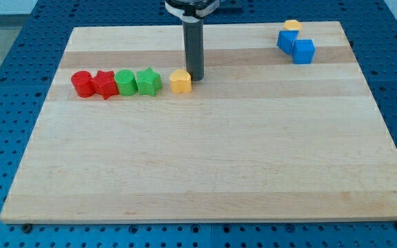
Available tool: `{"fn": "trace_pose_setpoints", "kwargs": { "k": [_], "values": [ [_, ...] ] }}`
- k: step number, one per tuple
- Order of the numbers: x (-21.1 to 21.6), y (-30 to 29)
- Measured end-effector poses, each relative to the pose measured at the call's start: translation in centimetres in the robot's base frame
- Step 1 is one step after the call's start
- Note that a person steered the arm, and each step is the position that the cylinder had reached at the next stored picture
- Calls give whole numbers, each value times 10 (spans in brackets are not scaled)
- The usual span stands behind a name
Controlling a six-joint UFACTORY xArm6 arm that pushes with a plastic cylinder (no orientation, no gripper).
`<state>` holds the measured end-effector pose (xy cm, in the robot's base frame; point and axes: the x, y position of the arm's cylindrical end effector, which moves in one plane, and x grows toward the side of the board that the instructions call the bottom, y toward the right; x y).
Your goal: Move the arm to the right of the yellow hexagon
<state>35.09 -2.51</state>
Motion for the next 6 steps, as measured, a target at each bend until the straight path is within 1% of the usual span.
{"fn": "trace_pose_setpoints", "kwargs": {
  "k": [1, 2, 3, 4, 5, 6],
  "values": [
    [-3, 7],
    [-54, 29],
    [-114, 58],
    [-159, 105],
    [-158, 138],
    [-160, 186]
  ]
}}
